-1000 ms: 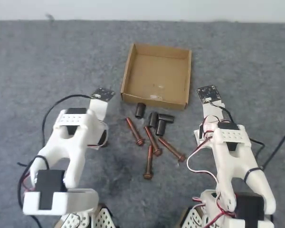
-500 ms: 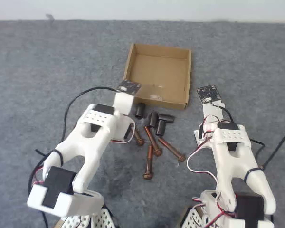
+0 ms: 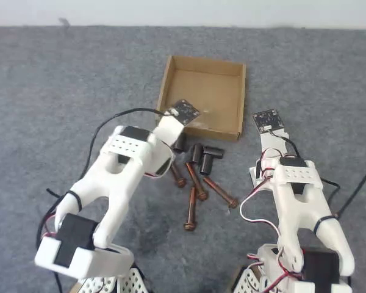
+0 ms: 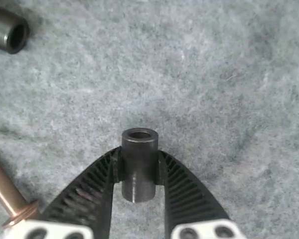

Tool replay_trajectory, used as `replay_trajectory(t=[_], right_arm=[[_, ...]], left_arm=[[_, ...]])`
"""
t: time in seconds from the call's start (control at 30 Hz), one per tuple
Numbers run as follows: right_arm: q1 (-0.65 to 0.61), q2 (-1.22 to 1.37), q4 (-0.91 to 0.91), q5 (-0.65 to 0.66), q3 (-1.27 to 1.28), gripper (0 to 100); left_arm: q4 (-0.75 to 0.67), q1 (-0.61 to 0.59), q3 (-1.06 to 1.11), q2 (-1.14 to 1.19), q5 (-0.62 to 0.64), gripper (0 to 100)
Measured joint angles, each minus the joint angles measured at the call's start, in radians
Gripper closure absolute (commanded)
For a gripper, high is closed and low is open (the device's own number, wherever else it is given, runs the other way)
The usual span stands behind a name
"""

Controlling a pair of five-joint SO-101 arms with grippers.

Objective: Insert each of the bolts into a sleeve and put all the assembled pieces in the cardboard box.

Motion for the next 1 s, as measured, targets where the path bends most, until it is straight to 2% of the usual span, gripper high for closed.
replay_trajectory(t=[0.3,0.47,0.6,0.7,0.87,1.0], right_arm=[[-0.002,0.0,0.0,0.0,0.0,99.3],[-0.002,0.0,0.0,0.0,0.0,99.3],[-0.002,0.0,0.0,0.0,0.0,99.3],[-0.002,0.0,0.0,0.0,0.0,99.3],[-0.002,0.0,0.0,0.0,0.0,99.3],[-0.002,0.0,0.0,0.0,0.0,99.3]], left_arm=[[-0.002,-0.018,-0.005,0.0,-0.255,86],[-0.057,-0.018,-0.005,0.003,-0.27,86],[-0.063,-0.018,-0.02,0.101,-0.276,86],[-0.008,-0.035,-0.11,0.19,-0.276,88],[0.106,-0.034,-0.264,0.319,-0.258,99],[0.175,-0.034,-0.362,0.391,-0.215,99]])
